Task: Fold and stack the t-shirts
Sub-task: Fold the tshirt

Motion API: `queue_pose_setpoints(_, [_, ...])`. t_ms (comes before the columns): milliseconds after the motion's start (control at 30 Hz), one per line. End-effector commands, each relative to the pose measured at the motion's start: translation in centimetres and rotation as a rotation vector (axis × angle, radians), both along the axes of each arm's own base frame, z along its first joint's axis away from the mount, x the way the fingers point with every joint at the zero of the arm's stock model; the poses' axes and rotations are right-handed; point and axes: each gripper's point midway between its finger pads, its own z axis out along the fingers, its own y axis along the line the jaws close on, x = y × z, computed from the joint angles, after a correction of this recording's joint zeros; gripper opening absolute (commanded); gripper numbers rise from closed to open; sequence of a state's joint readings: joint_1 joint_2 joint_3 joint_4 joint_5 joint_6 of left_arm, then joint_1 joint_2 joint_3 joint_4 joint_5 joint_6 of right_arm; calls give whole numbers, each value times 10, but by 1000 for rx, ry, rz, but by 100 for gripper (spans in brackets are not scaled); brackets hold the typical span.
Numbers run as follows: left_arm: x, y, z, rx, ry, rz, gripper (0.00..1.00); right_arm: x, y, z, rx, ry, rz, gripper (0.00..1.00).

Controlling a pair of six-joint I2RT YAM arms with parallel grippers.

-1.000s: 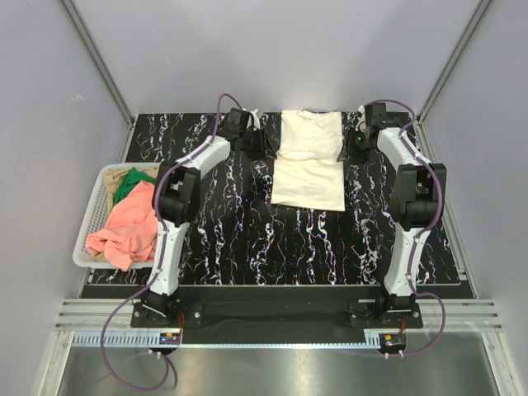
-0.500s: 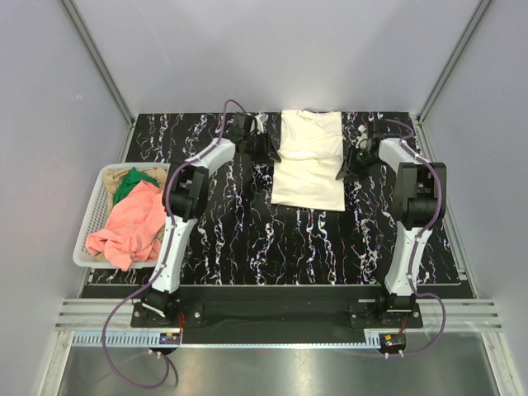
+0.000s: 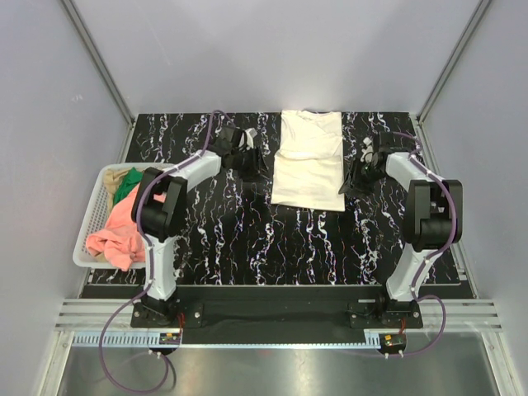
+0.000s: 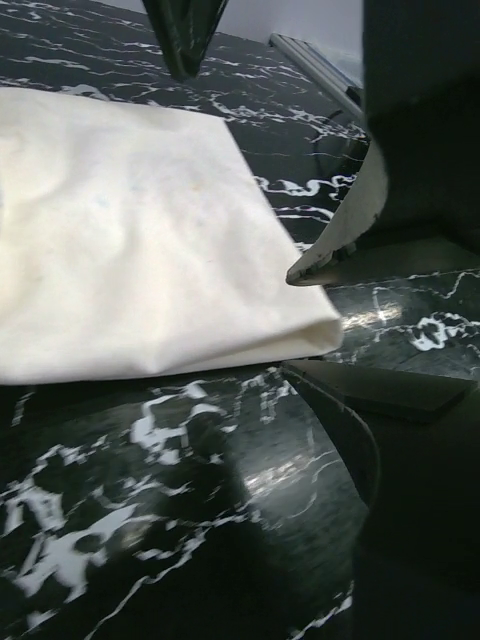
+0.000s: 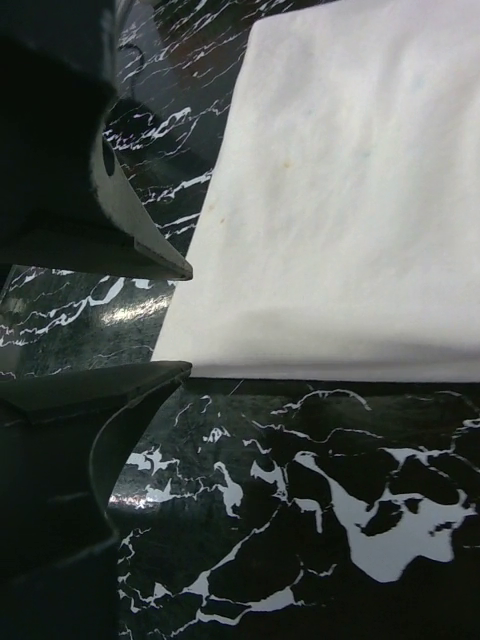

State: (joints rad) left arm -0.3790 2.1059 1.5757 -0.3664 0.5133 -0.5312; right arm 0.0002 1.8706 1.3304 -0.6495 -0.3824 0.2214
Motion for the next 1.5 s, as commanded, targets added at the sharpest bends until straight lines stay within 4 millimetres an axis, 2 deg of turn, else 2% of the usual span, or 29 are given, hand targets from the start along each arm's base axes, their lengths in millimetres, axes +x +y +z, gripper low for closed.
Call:
queue_pose_setpoints(0, [-21,-11,15,-51,-76,-36,41,-2,1,7,-9,-38,-7,45])
queue_pose_setpoints(100, [-36,-13,7,-68,-72,-58,42,-8,4,-1,15,-26,-4,44])
queue_pose_setpoints(300, [-47,-22,-8,-71,-108,-105,43,-16,8,-11,40,-43,-10,42])
queue_pose_setpoints(367, [-49,-27,-7,-101,-124,-114,44,-14,8,-13,41,-65,-12,40])
queue_pose_setpoints(533, [-50,-27,-22,-78,-114,-110,45,-9,10,-22,54,-88,-20,34])
queue_pose_setpoints(767, [-48,-30,-30,-75,-101,-117,42,-5,-2,-13,-9,-132,-67,30])
queue_pose_setpoints(833, [-49,-30,-37,-79,-79,-117,39,-3,-1,-12,0,-138,-79,26])
queue_pose_setpoints(867, [-51,-33,-36,-92,-70,-130,38,-3,0,-12,7,-136,-85,21])
queue_pose_setpoints(900, [-49,-35,-35,-106,-79,-131,36,-3,2,-12,17,-130,-91,12])
queue_pose_setpoints(967, [-51,-35,-37,-104,-74,-135,36,-6,6,-17,47,-123,-88,2])
queue_pose_setpoints(1067, [-53,-34,-40,-90,-77,-133,35,-13,8,-27,60,-102,-96,0])
queue_pose_setpoints(1100, [-54,-34,-41,-87,-74,-134,32,-13,7,-29,54,-100,-113,0])
queue_pose_setpoints(1133, [-53,-34,-41,-86,-74,-133,19,-20,5,-35,44,-84,-124,0])
queue_pose_setpoints(1233, [-50,-33,-43,-77,-67,-117,1,-28,-2,-40,13,-78,-172,0])
queue_pose_setpoints(1333, [-48,-27,-49,-29,-42,-82,0,-39,-13,-51,-40,-51,-235,0])
queue_pose_setpoints(1467, [-47,-16,-57,35,-24,-39,0,-46,-17,-49,-48,-50,-286,0])
